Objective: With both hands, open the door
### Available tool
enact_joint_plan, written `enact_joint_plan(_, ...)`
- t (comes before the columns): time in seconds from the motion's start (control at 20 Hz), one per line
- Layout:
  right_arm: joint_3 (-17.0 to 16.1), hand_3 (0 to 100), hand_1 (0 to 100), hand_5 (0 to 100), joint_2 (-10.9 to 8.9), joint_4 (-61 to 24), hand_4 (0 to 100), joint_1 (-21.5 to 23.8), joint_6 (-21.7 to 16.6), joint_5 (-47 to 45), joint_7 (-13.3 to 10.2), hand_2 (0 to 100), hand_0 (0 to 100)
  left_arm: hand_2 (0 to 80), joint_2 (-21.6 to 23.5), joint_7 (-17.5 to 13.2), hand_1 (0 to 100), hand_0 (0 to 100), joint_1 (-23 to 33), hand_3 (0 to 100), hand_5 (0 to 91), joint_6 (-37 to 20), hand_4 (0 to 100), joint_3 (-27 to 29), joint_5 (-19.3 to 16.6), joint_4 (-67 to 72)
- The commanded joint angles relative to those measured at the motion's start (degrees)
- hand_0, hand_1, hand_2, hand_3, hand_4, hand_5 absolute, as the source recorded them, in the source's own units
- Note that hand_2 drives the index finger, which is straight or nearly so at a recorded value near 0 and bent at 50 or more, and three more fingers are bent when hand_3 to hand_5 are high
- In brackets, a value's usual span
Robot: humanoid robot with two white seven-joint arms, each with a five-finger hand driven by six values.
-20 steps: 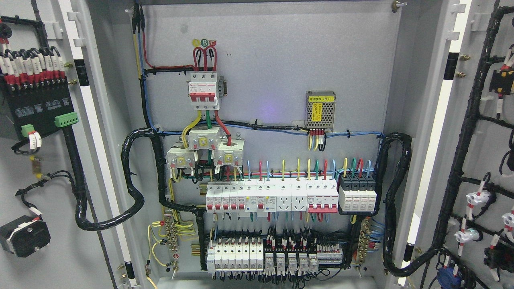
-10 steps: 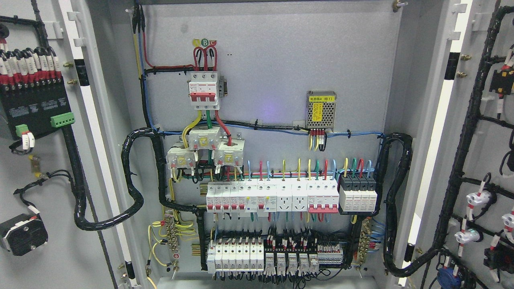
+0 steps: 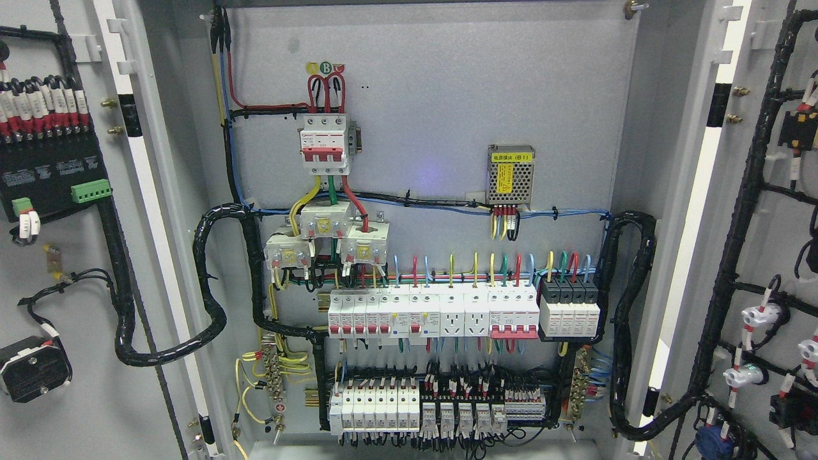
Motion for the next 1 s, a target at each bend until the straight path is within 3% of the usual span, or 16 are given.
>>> enact_joint_plan(0.0, 0.16, 0, 0, 0, -1.74, 2.78, 0, -0.04, 0.01, -0.30, 0.18, 0, 0, 0.0, 0.40, 0.06, 0, 0, -2.80, 0, 0.0, 2.26, 4, 1.35, -0.04, 4.41)
enact_joint_plan(0.2, 0.08, 0, 0, 0, -2.71, 3.93, 0, -0.13, 0.01, -1.00, 0.27, 0, 0, 0.0, 0.49, 0.06, 0, 0, -6.84, 0, 0.0, 4.11, 4, 1.35, -0.12, 7.65)
enact_joint_plan(0.4, 0.08, 0, 0, 0, -2.79, 5.24, 0, -1.88, 0.01, -1.88, 2.12, 0, 0, 0.0, 0.49, 0.06, 0, 0, -10.27, 0, 0.0, 4.91, 4, 1.26, -0.39, 10.99)
enact_joint_plan(0.95, 0.25, 0, 0, 0, -2.88, 5.51, 0, -2.33, 0.10, -3.19, 2.21, 0, 0, 0.0, 2.42, 0.06, 0, 0, -15.55, 0, 0.0, 6.57, 4, 1.18, -0.48, 16.97)
